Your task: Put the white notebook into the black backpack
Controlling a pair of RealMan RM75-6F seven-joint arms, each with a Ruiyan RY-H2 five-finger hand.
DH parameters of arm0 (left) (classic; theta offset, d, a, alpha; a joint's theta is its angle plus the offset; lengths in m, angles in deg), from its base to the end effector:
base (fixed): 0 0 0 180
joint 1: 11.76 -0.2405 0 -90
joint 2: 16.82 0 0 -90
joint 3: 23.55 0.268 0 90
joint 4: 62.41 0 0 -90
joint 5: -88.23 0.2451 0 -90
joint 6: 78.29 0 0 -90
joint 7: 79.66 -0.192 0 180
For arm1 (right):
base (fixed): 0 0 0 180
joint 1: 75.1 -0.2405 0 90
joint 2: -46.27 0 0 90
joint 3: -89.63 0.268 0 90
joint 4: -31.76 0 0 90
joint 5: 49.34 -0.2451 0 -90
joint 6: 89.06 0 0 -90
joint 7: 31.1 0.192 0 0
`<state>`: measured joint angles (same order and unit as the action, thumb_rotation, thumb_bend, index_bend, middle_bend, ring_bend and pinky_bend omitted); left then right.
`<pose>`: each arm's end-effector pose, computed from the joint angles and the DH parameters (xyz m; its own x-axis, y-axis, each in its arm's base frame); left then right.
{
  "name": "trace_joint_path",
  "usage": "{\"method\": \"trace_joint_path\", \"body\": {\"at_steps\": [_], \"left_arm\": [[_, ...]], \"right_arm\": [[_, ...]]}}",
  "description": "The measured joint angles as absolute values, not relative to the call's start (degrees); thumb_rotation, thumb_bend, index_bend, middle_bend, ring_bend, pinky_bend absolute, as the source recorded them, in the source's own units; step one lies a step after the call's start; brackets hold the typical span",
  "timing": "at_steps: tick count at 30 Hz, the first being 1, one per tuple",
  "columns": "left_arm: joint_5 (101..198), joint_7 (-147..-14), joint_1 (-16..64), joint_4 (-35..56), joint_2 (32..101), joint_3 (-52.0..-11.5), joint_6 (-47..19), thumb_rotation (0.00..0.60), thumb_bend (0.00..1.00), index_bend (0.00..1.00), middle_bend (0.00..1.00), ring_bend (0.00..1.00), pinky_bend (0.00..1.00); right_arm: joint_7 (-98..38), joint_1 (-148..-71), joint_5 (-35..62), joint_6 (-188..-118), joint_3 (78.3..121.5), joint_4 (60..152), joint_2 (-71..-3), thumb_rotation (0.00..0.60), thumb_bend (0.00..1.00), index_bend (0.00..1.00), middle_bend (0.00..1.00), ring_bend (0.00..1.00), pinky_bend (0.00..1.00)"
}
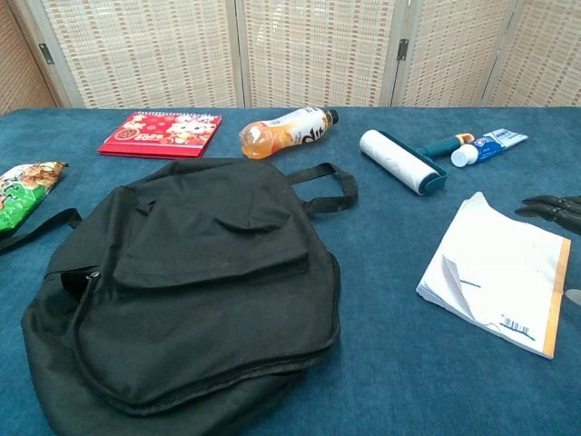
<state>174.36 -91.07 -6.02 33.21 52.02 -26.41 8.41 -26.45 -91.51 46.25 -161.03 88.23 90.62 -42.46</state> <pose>-0.3054 0.2355 0.1031 0.4492 -0.0250 0.8931 0.8926 -0.0297 -0.4498 -0.3498 -0.2855 -0.0245 0.5408 -0.1903 0.8193 -0.8215 -0.3285 0.4660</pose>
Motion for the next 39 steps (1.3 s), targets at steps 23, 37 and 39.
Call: {"method": "trace_joint_path", "body": {"at_steps": [23,37,39], "left_arm": [[174.02,-91.02,-6.06,32.68,52.63,-26.25,7.99,0.6,0.07,0.14,0.15,0.17,0.11],[173.82,-90.89,-5.95,32.28,53.0,-26.23,7.62,0.6,0.07,0.14,0.15,0.17,0.11],[173.81,-90.82,-6.02,32.23,52.98,-26.22,7.7,0.6,0.07,0.14,0.15,0.17,0.11]], "right_arm": [[-21.27,-92.84,45.59,-159.62,85.64,81.41,-46.65,0.6,0.44,0.0,0.05,0.0,0.0],[-21.92,-93.39,45.17,-159.16,85.32,81.75,-46.68,0.6,0.44,0.0,0.05,0.0,0.0],[-22.08,-93.61,45.21,-159.0,85.3,81.68,-46.96,0.6,0.44,0.0,0.05,0.0,0.0]]}}
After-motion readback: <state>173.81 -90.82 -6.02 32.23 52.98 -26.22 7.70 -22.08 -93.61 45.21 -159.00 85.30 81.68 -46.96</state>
